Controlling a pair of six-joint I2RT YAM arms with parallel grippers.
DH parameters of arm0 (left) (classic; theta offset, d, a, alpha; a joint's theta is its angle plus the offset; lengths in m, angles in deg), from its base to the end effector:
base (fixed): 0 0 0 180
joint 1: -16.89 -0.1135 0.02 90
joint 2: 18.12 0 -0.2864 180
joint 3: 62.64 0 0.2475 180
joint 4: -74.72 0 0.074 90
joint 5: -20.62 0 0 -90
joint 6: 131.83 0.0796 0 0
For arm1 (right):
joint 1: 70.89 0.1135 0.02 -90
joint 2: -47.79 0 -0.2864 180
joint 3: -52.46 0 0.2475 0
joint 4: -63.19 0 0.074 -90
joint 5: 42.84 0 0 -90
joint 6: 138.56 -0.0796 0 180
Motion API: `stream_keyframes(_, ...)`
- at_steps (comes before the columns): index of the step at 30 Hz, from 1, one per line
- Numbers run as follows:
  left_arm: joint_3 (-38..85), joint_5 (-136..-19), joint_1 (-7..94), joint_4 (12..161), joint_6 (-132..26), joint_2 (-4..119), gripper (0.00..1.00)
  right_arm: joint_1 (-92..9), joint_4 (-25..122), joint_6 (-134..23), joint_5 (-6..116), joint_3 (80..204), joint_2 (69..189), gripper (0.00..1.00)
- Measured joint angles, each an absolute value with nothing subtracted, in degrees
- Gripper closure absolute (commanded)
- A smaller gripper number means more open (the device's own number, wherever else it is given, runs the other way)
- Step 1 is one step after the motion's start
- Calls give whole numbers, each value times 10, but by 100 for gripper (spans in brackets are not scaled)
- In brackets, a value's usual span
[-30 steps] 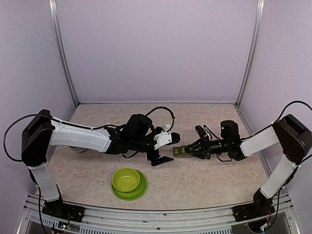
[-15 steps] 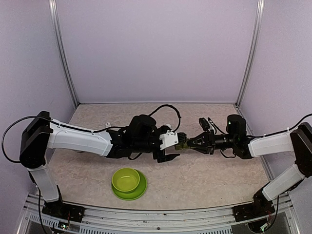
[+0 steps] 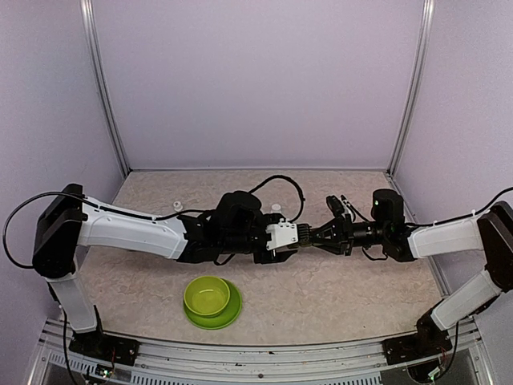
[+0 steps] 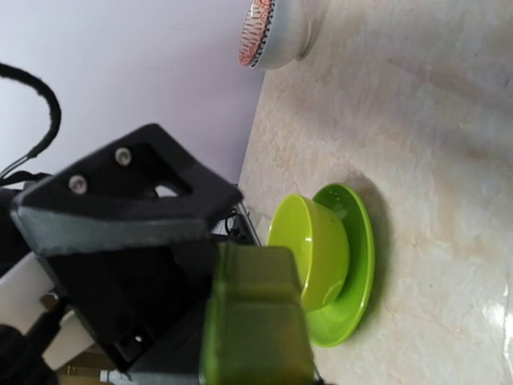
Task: Sort the pills into containers
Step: Open the lid of the pill container in the compartment.
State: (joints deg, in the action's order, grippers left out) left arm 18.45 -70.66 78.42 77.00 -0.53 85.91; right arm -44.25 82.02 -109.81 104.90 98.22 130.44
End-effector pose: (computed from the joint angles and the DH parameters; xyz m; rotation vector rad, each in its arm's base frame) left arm 0.2160 -0.4020 0.2294 1.5875 1.2483 -0.2472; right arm 0.2309 0.1911 0.2129 -0.1773 2.2507 1.8878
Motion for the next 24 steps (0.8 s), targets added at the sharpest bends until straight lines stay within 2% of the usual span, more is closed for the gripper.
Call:
stream_keyframes(5, 193, -700, 785, 778, 3, 864, 40, -442, 820, -1102, 1049, 982, 1304, 87)
stream_keyframes(9, 194, -698, 786, 780, 6, 864, 51, -442, 821, -1104, 1049, 982, 1304, 87)
stream_keyframes(24, 203, -693, 791, 795, 13, 871, 68, -441, 823, -1113, 1048, 982, 1304, 87)
